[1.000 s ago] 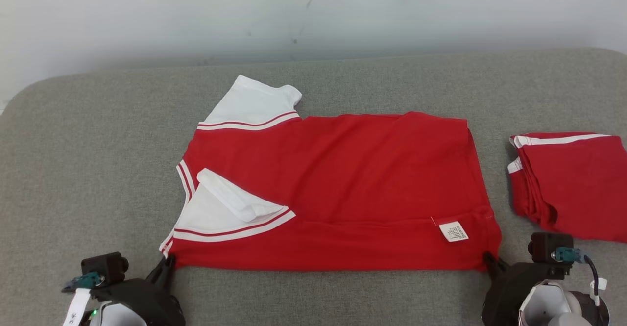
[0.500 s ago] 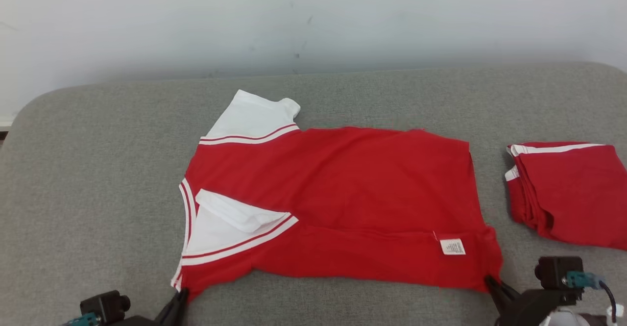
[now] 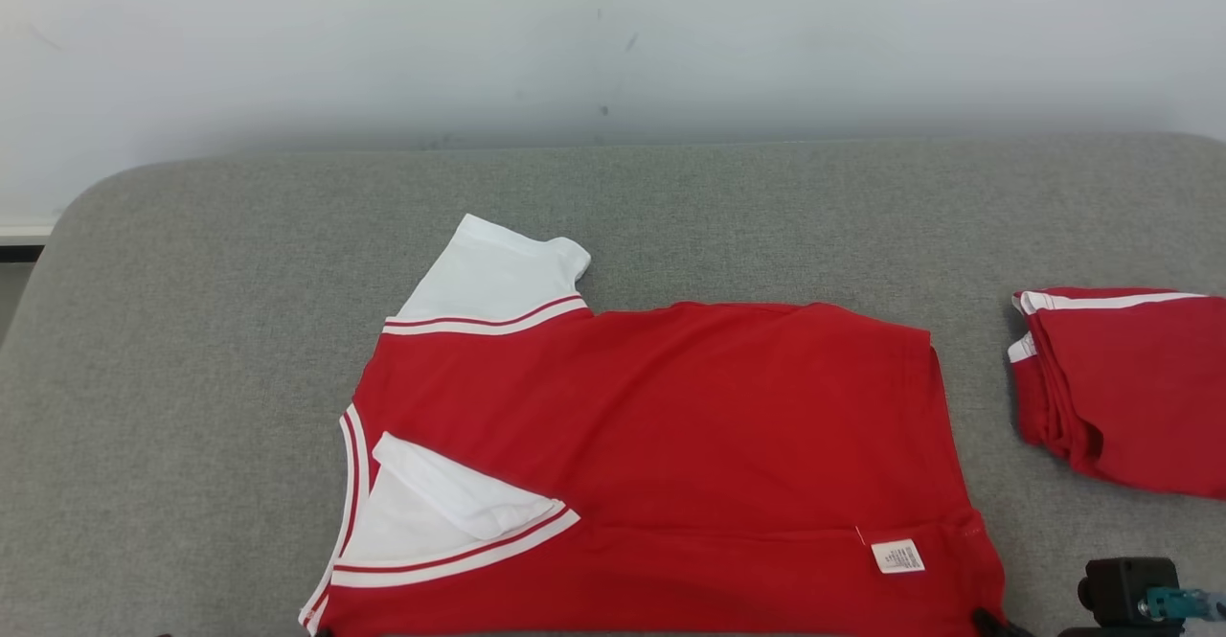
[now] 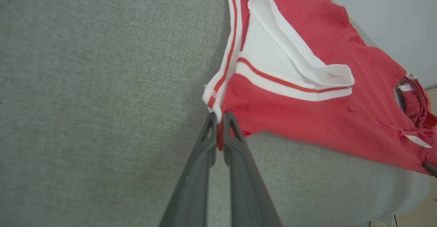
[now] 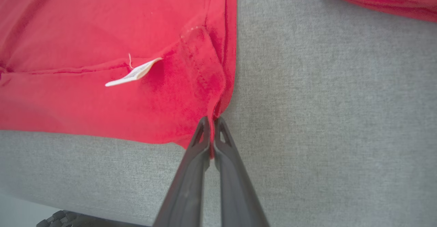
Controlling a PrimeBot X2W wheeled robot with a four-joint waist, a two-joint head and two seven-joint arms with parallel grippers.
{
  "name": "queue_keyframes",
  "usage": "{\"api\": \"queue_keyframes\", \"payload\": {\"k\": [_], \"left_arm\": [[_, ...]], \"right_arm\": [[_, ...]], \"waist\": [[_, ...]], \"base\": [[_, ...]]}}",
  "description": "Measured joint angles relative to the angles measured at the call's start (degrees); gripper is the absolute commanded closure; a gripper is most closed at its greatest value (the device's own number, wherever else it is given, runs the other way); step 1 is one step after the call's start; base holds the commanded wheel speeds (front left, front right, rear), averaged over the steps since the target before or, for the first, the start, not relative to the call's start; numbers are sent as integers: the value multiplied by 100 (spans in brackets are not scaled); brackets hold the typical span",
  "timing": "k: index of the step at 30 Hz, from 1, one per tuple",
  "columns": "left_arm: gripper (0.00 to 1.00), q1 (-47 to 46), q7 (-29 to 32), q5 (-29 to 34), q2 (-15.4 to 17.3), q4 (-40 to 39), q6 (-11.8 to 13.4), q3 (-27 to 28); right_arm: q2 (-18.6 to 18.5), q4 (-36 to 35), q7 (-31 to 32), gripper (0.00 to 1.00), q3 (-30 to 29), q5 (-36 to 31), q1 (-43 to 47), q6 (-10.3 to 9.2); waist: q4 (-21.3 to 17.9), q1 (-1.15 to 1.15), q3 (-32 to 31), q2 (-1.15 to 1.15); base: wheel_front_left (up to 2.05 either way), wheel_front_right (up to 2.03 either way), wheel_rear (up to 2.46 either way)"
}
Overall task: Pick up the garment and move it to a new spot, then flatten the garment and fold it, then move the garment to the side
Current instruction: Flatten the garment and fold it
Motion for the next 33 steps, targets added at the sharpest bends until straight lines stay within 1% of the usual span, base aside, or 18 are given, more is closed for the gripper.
{"api": "queue_keyframes", "payload": {"k": [4, 8, 9, 13, 17, 21, 22, 29, 30, 31, 32, 33], "left_arm": [[100, 186, 202, -71, 31, -399, 15, 41], [100, 408, 430, -137, 76, -755, 145, 46], [100, 463, 477, -158, 87, -861, 189, 59], [100, 687, 642, -190, 196, -1236, 378, 185], [100, 845, 808, -348, 294, -1526, 569, 308], [100, 1027, 1027, -426, 287, -1782, 722, 290], [100, 1052, 1087, -459, 283, -1822, 727, 282], [100, 1168, 1451, -628, 208, -2071, 998, 234], [100, 1176, 1466, -656, 194, -2097, 1058, 235], [71, 1171, 1468, -654, 194, -2114, 1100, 240], [0, 1150, 1484, -638, 201, -2123, 1125, 241], [0, 1150, 1533, -616, 212, -2131, 1143, 245]], "right_arm": [[13, -299, 244, 100, -3, 86, 191, -49], [-10, -582, 438, 100, -67, 145, 365, -104], [-14, -643, 454, 100, -110, 146, 414, -147], [-69, -911, 623, 100, -267, 238, 535, -227], [-68, -1091, 810, 100, -327, 292, 700, -288], [-56, -1249, 971, 100, -315, 372, 803, -303], [-56, -1277, 1005, 100, -316, 374, 803, -332], [-58, -1302, 1304, 100, -350, 482, 792, -353], [-51, -1290, 1303, 75, -386, 526, 790, -375], [-30, -1271, 1305, 0, -442, 569, 785, -401], [-23, -1233, 1350, 0, -479, 599, 777, -402], [-27, -1192, 1396, 0, -486, 612, 776, -402]], "waist": [[24, 0, 40, -1], [29, 0, 75, -1], [28, 0, 85, 0], [25, 0, 119, 0], [28, 0, 145, -1], [28, 0, 170, -1], [27, 0, 177, -1], [4, 0, 221, 0], [3, 0, 222, 0], [4, 0, 220, 0], [8, 0, 210, 0], [12, 0, 193, 0]], "base": [[0, 0, 0], [0, 0, 0], [0, 0, 0], [0, 0, 0], [0, 0, 0], [0, 0, 0], [0, 0, 0], [0, 0, 0], [0, 0, 0], [0, 0, 0], [0, 0, 0], [0, 0, 0]]}}
